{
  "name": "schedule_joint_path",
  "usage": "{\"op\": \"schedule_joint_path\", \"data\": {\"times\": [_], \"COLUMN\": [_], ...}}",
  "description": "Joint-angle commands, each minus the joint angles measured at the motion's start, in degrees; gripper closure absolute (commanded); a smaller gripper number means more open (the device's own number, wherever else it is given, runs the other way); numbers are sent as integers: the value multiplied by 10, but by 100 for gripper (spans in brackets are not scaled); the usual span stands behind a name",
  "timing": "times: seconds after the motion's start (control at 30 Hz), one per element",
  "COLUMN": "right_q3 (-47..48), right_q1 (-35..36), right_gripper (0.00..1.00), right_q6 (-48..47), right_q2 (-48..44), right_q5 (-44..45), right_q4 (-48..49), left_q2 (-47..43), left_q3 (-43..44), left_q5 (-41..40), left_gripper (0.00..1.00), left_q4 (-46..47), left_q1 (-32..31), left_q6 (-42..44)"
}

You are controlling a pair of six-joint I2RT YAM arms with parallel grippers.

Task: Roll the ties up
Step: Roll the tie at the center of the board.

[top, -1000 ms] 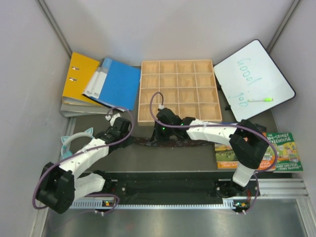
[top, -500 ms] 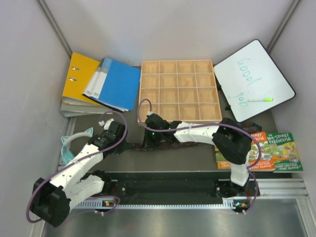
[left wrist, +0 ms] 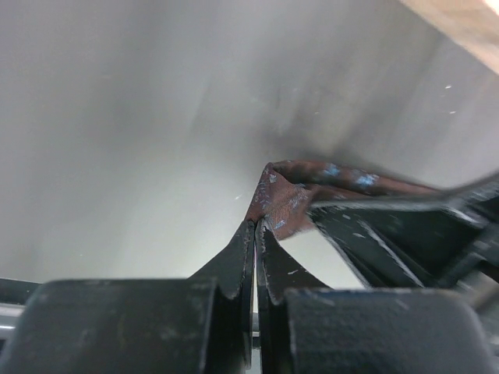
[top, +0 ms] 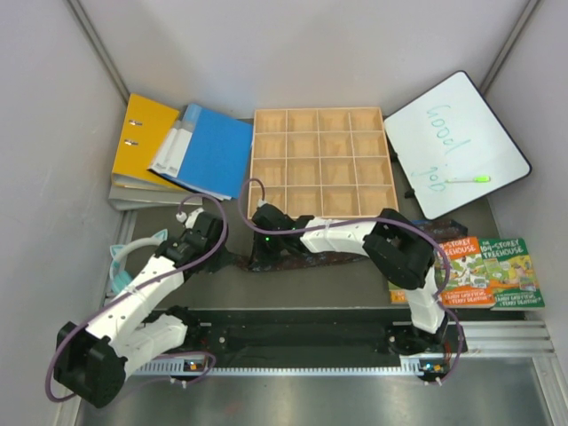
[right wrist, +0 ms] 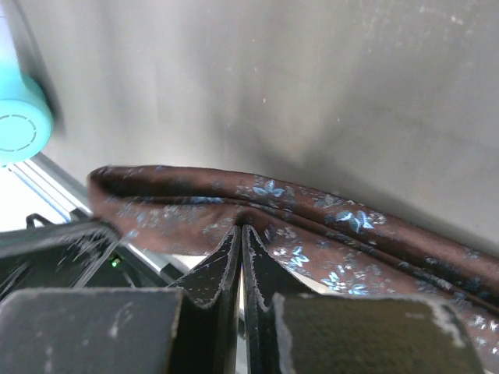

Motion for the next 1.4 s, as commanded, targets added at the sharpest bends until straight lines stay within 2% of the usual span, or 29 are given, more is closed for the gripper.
{"op": "schedule_joint_path", "data": {"times": [0.0,0.5,0.83,1.13,1.37], "right_q3": [33,78,62,-11,-83], "right_q1": [6,5,-14,-85,-135], "right_gripper": [99,99,99,99,99], "right_q6": [-5,-13,-31,-62,-83], "right_q2": [20,40,19,-82,-178], "right_q5": [-3,-5,-9,-2,18], "right_q4": [14,0,-11,-43,-68], "left_q2": [0,15,51,96,148], "left_q3": [28,40,53,61,75], "left_q5": [2,53,56,40,14], "left_gripper": [97,98,97,98,97], "left_q4": [-13,9,35,62,84], "left_q1": [2,-1,-25,-55,-104], "left_q6": [-1,-8,-33,-51,-73]}}
